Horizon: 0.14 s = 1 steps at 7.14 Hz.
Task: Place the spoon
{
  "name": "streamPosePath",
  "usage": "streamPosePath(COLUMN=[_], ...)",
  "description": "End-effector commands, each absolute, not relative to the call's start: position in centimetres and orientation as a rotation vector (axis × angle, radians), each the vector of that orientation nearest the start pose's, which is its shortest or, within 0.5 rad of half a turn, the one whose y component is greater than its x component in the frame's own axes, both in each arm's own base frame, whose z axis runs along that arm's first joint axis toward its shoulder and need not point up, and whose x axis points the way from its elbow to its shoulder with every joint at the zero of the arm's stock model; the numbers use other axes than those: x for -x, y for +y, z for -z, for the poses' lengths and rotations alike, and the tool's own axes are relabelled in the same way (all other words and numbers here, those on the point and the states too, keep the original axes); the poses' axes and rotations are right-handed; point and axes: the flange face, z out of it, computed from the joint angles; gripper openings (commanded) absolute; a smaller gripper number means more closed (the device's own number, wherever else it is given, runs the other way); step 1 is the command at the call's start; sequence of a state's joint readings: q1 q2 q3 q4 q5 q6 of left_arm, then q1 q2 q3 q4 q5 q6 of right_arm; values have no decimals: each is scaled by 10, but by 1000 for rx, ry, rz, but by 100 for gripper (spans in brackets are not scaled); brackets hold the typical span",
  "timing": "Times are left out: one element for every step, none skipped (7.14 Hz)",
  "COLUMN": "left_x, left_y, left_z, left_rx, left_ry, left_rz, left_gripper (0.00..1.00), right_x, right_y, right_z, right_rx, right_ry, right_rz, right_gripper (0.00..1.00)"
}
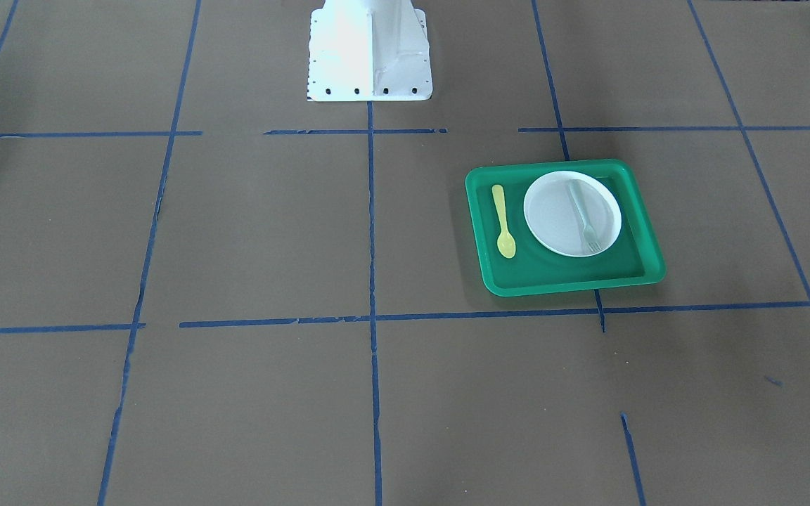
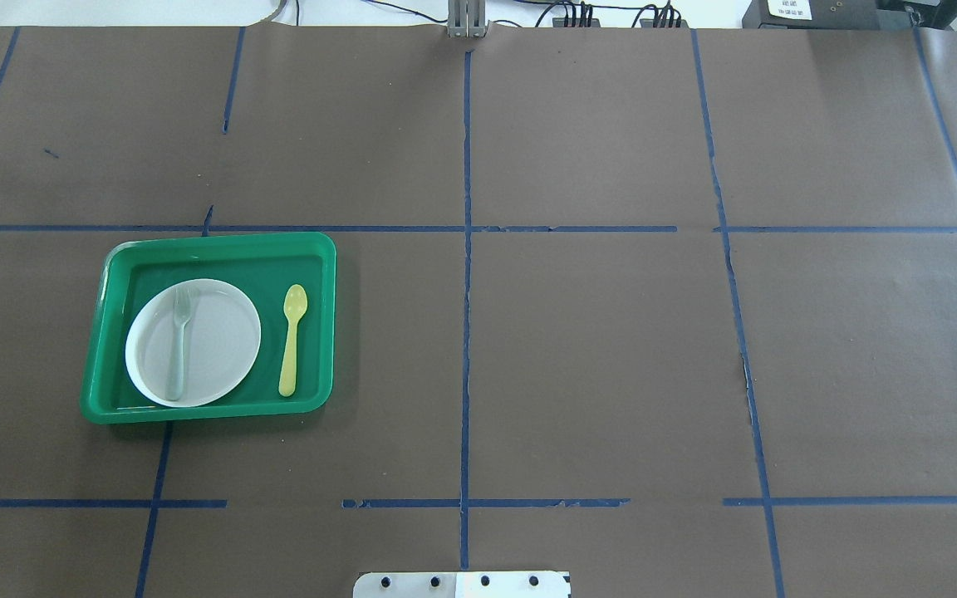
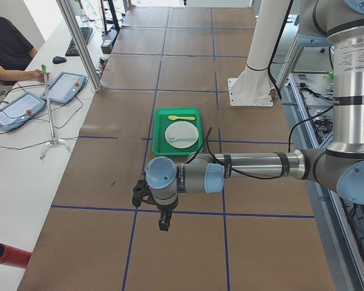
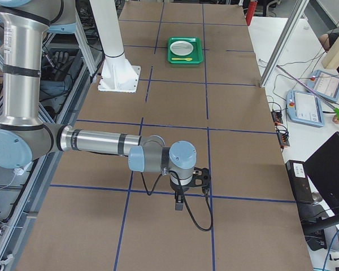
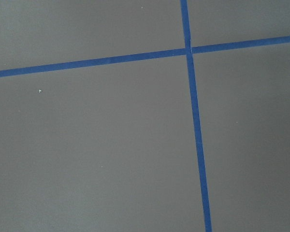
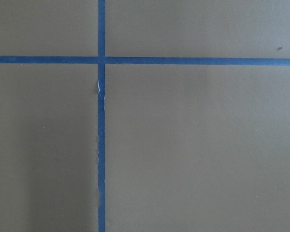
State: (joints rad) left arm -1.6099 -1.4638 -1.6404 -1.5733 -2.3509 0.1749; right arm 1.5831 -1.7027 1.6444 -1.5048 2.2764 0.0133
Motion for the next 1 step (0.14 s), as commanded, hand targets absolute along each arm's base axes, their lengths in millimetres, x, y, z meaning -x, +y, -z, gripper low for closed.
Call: streamPosePath(left_x=[81], left_y=[-441], left_z=[-674], left_rx=[-52], left_ry=[780], left_rz=[-115], left_gripper=[100], right_x=[-74], right_y=[-435], right_z=[-682], right_rx=[-7], right_ry=[-706], right_rz=[-22], right_gripper=[100])
